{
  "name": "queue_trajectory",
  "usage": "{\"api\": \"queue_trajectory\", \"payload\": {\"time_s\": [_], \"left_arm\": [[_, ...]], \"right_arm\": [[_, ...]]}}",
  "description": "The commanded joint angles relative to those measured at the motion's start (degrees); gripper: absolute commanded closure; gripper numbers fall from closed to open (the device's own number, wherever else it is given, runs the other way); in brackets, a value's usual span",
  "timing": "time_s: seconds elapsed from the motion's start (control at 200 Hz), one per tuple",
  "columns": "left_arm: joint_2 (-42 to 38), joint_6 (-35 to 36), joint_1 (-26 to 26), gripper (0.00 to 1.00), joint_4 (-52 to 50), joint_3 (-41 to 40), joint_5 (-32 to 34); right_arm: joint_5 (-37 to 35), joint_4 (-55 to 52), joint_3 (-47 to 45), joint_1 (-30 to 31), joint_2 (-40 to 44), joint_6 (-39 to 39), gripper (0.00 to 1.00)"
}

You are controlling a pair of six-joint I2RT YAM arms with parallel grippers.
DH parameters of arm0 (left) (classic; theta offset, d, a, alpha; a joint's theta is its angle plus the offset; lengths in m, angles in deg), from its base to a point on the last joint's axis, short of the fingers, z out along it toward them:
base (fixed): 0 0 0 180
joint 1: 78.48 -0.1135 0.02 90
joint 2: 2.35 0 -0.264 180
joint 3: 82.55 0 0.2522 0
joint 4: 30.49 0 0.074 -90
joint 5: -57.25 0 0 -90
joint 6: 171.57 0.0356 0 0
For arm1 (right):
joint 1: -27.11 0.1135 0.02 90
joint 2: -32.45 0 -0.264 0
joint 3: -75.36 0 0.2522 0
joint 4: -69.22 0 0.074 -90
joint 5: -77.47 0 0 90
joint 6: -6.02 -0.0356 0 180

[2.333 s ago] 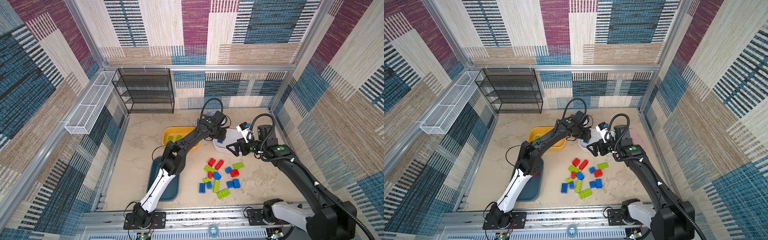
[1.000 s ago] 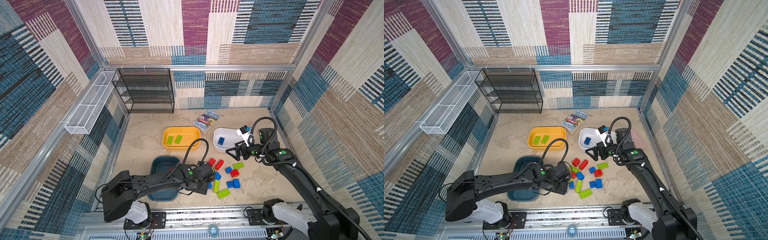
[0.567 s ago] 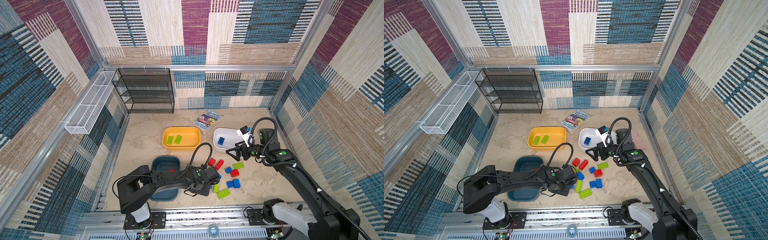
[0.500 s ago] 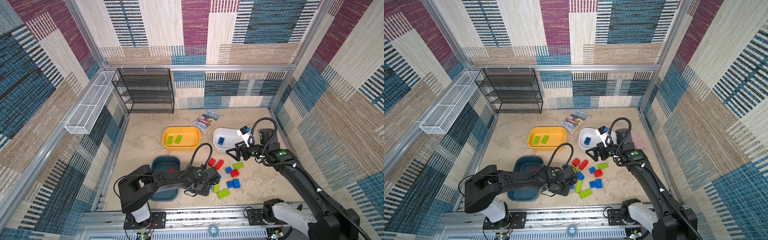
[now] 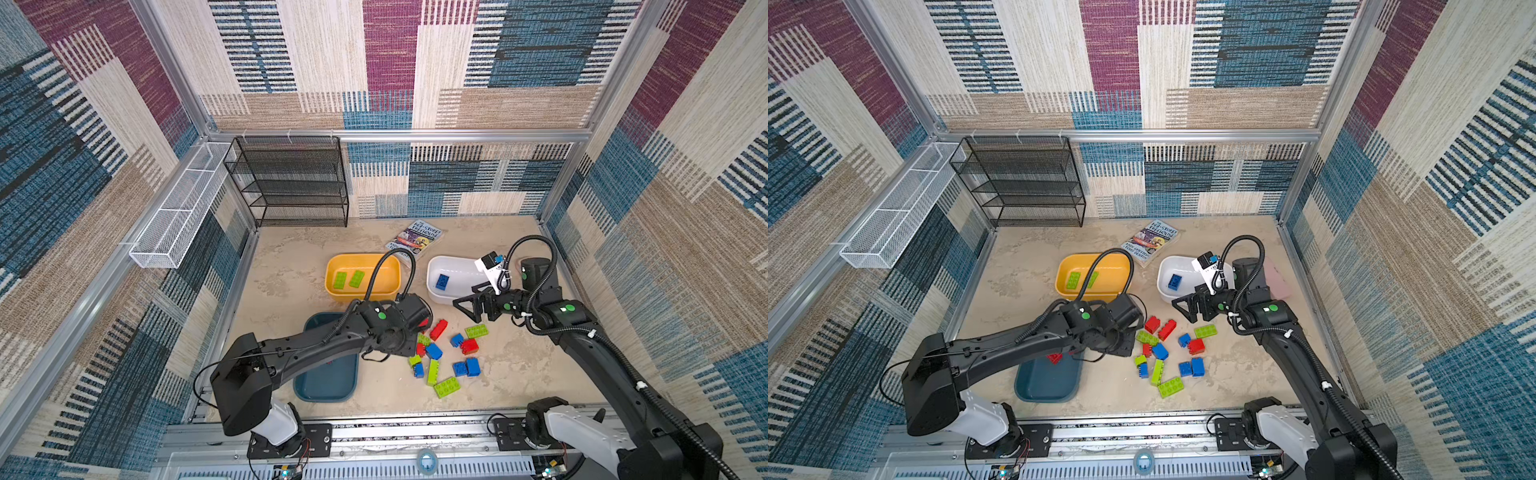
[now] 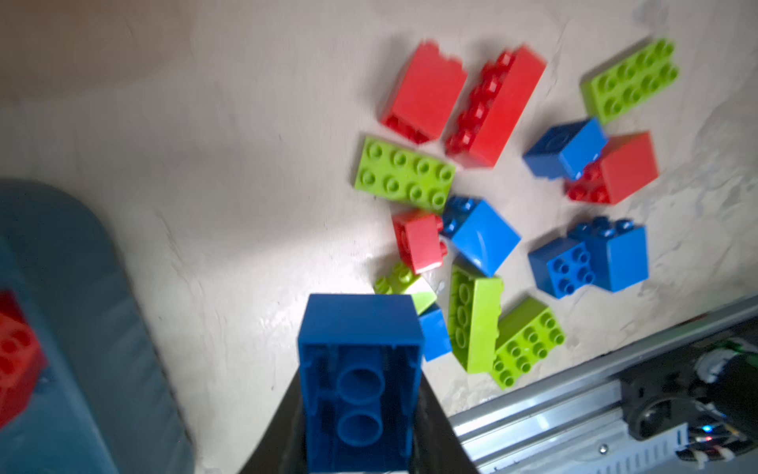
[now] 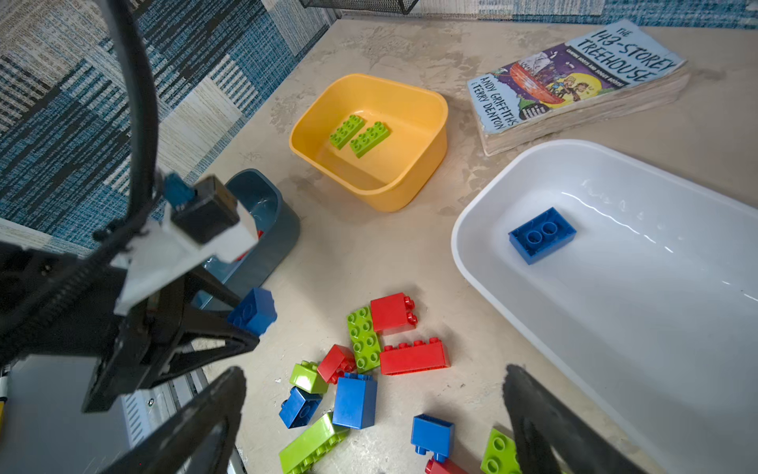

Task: Sort the legos into containers by color
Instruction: Pick up the lego from the middle-left of the table, then place the lego in the container.

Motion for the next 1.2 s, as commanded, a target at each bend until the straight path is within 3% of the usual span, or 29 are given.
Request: {"api": "queue_trajectory", "payload": {"time_s": [0.0, 0.135, 0.341, 0.496, 0.626, 0.751, 0.871, 0.997, 1.087, 1.197], "left_arm": [[4.60, 10.02, -3.41, 0.73, -0.49, 7.95, -3.27], [15.68, 14.50, -6.08, 0.73, 1.20, 21.22, -6.14], [31.71, 15.35, -7.88, 0.73, 2.89, 40.10, -10.21], [38.20, 11.56, -8.93, 0.73, 9.37, 45.59, -12.79], [45.15, 10.62, -9.21, 0.72, 6.96, 51.15, -14.90], [47.79, 9.73, -9.30, 0.69, 7.53, 51.33, -17.35], [45.62, 9.90, -9.30, 0.53, 8.11, 50.54, -20.01], [39.21, 11.27, -9.30, 0.36, 9.82, 45.62, -20.33], [33.75, 12.02, -9.27, 0.34, 9.11, 41.13, -20.54], [24.35, 13.73, -9.25, 0.34, 8.91, 29.62, -20.05]], "right_arm": [[-1.82, 1.22, 0.19, 0.08, 0.63, -0.22, 0.01], [-3.44, 1.56, 0.29, -0.04, 0.99, -0.58, 0.01], [-5.39, 0.78, 1.94, -0.26, -0.10, -0.19, 0.01], [-4.93, 0.39, 2.97, -0.43, -0.29, -0.10, 0.01], [-5.78, -0.19, 3.02, -0.52, 0.23, 0.60, 0.01], [-5.76, 0.11, 2.65, -0.61, 0.49, 0.88, 0.01], [-5.52, 0.07, 2.66, -0.65, -0.06, 1.23, 0.01], [-4.82, 0.34, 2.49, -0.61, -0.02, 1.27, 0.01], [-4.42, 0.34, 2.28, -0.61, 0.04, 1.40, 0.01], [-3.65, 0.30, 2.13, -0.62, 0.32, 1.57, 0.01]]}}
